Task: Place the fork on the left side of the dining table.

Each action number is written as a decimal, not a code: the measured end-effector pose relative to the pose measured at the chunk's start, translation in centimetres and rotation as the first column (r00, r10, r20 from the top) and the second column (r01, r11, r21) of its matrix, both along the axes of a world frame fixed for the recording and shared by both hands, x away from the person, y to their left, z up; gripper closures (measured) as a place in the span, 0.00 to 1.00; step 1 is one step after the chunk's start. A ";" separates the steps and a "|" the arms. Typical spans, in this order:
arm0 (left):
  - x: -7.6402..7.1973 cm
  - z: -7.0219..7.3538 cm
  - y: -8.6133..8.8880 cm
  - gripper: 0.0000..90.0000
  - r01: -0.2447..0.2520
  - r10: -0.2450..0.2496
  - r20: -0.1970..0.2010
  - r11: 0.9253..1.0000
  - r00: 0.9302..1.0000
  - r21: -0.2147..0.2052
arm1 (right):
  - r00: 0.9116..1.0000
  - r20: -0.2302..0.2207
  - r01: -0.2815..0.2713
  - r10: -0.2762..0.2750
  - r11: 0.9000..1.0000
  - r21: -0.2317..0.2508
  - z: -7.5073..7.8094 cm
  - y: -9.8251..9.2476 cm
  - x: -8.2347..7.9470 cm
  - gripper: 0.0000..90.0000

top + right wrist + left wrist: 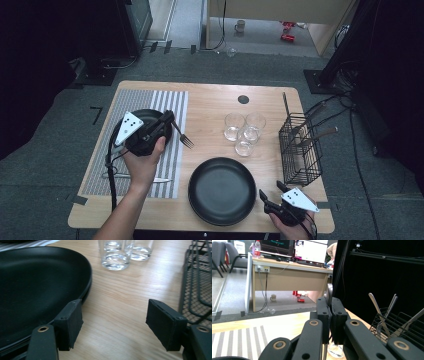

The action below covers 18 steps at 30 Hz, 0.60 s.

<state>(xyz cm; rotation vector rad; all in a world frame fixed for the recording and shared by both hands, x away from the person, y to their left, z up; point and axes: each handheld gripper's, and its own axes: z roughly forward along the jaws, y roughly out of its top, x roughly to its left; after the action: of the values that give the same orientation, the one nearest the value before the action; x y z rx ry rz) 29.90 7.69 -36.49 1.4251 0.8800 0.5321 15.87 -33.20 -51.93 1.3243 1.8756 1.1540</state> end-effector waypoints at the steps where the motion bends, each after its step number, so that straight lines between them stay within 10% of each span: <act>1: 0.1 0.0 0.0 0.99 -0.002 0.002 -0.001 1.000 1.000 0.000 | 1.000 -0.014 0.005 -0.005 1.000 0.001 -0.1 -0.1 0.1 0.32; 11: 1.0 -0.5 0.6 0.99 -0.032 0.032 -0.009 0.999 0.999 -0.009 | 0.984 -0.179 -0.010 -0.009 0.995 -0.100 -0.5 0.1 1.8 0.27; 18: 2.8 -1.0 1.2 0.99 -0.072 0.072 -0.026 0.997 0.997 -0.023 | 0.974 -0.227 -0.007 -0.012 0.996 -0.085 -0.6 -0.1 2.3 0.21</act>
<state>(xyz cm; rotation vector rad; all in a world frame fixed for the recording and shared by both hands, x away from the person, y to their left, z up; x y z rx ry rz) 32.75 8.92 -37.50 1.3844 0.9577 0.5571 18.19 -33.29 -52.51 1.4622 2.0589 0.9421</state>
